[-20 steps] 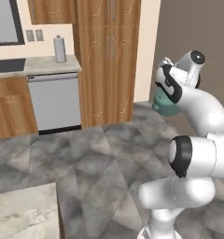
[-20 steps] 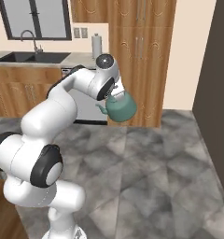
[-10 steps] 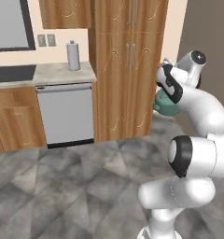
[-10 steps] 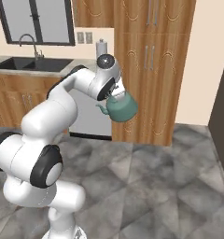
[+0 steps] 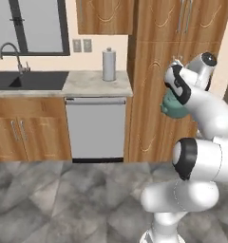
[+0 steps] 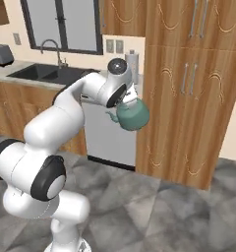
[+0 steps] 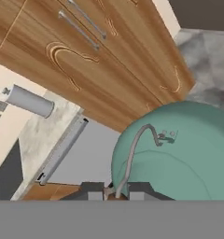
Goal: Pick the kettle from the counter and place it on a stove burner. Then turn the burner on.
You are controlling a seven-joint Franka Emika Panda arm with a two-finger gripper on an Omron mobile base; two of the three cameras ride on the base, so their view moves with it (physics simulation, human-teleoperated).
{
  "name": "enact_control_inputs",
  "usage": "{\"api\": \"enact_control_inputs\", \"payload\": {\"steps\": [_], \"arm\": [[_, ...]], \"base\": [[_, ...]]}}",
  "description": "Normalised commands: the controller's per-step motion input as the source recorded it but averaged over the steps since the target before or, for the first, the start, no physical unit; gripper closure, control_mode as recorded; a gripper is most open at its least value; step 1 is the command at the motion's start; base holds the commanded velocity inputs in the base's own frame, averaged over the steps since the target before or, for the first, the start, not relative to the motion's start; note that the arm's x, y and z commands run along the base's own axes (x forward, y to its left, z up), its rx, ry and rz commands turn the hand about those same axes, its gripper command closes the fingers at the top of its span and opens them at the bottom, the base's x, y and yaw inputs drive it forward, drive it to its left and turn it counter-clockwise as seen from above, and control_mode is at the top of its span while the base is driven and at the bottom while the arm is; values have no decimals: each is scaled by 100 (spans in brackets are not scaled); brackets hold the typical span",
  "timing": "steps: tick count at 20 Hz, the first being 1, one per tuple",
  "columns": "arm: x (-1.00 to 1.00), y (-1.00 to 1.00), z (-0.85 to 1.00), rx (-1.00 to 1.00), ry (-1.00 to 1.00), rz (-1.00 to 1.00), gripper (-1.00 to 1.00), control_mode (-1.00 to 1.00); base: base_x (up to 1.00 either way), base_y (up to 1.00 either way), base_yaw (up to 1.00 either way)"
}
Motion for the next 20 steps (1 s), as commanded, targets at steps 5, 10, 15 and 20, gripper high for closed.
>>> {"api": "enact_control_inputs", "payload": {"steps": [5,10,15,20], "arm": [[0,0,0,0,0,0,100,100],[0,0,0,0,0,0,100,100],[0,0,0,0,0,0,100,100],[0,0,0,0,0,0,100,100]], "base": [[99,-1,61],[71,0,68],[58,9,65],[54,24,63]]}}
